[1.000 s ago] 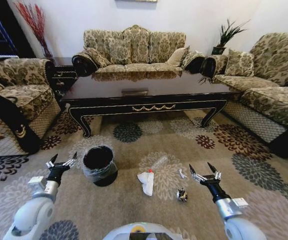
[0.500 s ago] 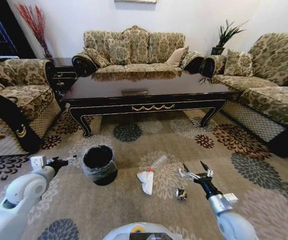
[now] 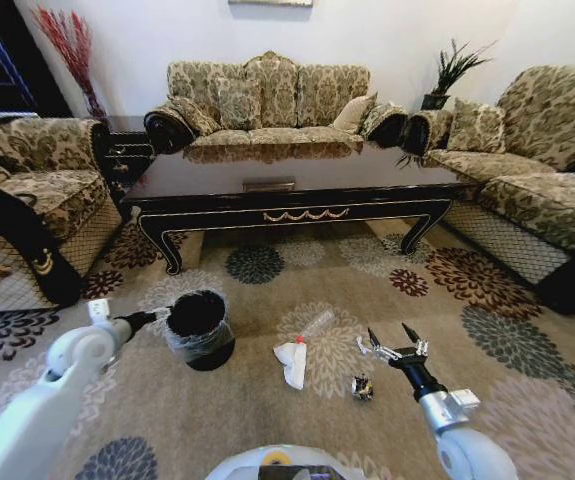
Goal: Move to the front of the table and pick up the trash from the floor, then place it into the trash bin.
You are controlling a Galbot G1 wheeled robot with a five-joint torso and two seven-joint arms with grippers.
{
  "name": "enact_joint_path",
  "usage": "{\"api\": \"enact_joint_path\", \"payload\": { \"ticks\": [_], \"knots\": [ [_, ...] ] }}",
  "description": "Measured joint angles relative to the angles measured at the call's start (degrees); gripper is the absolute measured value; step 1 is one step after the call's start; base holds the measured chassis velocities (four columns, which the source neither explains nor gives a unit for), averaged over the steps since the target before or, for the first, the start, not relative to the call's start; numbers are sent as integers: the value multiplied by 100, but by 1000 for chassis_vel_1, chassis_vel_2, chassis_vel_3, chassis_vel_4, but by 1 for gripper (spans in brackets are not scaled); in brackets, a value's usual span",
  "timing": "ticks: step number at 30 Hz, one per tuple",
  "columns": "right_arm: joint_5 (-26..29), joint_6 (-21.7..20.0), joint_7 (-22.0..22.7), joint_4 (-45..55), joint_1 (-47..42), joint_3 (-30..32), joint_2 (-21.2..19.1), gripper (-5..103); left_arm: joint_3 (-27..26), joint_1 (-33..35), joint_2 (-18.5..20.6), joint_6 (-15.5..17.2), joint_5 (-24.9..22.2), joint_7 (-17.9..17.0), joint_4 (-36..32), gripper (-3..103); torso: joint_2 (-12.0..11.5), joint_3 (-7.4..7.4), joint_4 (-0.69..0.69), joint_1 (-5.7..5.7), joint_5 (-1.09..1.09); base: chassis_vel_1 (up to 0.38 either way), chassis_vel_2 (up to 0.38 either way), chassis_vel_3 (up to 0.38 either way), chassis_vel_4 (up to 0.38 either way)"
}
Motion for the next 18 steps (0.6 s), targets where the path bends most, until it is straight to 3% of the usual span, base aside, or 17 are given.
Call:
{"api": "enact_joint_path", "payload": {
  "ticks": [16, 17, 18],
  "knots": [
    [33, -6, 49, -8, -55, 133, 5, 100, 594, -585, -298, -28, -220, -162, 1095, 89, 0, 0, 2, 0, 0, 0, 0, 0, 0],
    [33, -9, 58, -12, -50, 132, 3, 100, 624, -621, -315, -29, -270, -178, 1130, 80, 0, 0, 2, 0, 0, 0, 0, 0, 0],
    [33, -10, 61, -20, -50, 132, 2, 100, 639, -634, -322, -30, -317, -199, 1140, 80, 0, 0, 1, 0, 1, 0, 0, 0, 0]
  ]
}}
